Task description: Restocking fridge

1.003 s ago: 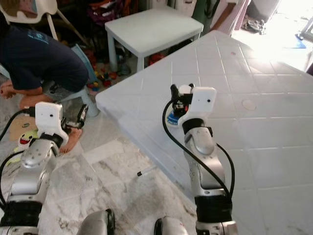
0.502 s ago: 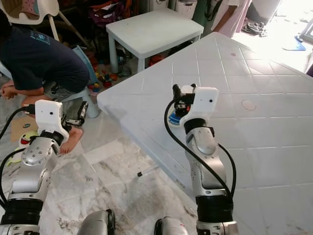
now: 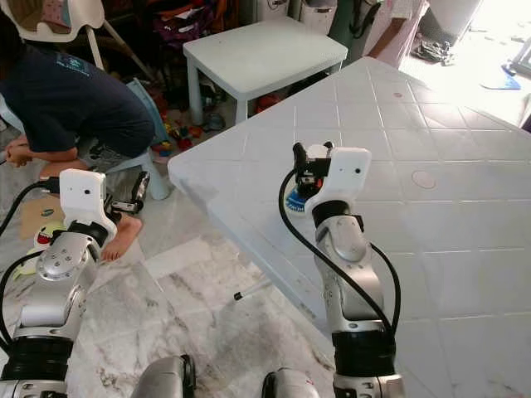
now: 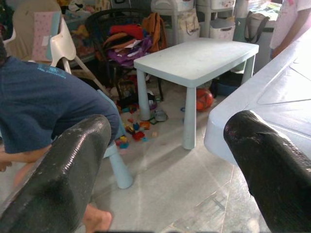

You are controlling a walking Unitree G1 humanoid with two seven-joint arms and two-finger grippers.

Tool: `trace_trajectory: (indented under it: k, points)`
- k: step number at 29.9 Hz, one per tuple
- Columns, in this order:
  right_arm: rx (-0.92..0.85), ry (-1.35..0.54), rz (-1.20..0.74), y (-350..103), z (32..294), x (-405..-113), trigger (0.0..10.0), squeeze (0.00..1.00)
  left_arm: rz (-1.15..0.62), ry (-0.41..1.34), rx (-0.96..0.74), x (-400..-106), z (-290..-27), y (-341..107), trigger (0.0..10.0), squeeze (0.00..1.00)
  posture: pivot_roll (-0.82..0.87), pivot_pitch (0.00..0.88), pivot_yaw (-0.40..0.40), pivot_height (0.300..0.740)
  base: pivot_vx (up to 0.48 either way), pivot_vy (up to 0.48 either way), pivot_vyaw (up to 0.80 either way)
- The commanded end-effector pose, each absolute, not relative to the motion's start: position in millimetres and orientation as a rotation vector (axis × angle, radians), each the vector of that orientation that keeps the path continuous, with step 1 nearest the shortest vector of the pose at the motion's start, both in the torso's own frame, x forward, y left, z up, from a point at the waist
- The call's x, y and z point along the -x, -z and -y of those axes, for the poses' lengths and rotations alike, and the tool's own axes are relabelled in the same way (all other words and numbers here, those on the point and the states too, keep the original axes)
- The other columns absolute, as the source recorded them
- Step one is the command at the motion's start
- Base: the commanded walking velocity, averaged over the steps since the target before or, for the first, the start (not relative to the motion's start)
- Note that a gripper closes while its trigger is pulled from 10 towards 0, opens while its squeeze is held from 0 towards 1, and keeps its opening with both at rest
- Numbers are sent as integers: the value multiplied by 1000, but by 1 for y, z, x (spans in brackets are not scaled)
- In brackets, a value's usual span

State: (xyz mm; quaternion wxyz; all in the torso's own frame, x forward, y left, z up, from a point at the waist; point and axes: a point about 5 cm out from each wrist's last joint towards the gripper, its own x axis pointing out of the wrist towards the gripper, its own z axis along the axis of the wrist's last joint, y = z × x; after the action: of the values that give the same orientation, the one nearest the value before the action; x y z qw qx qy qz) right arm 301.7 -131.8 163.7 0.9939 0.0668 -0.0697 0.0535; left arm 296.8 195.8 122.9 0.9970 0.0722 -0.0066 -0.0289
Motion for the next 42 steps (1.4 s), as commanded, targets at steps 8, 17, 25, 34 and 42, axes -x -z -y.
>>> trace_trajectory:
  k: [8,17,25,34,42]
  points:
    - [-133,-104,187,-175,133,-301,10000,0,7,61,-154,-297,-196,-122,10000,0,-28,0,-38,740,0,0,0]
    - [-133,-104,187,-175,133,-301,10000,0,7,61,-154,-297,-196,-122,10000,0,-28,0,-38,740,0,0,0]
    - [-133,-104,187,-175,133,-301,10000,0,7,61,-154,-297,-196,-122,10000,0,-28,0,-38,740,0,0,0]
    - [53,153,197,-154,189,-282,10000,0,71,76,-198,-302,-184,-111,10000,0,-65,0,-28,740,0,0,0]
    - [91,107,221,-153,175,-285,10000,0,74,54,-216,-305,-189,-108,10000,0,-66,0,-31,740,0,0,0]
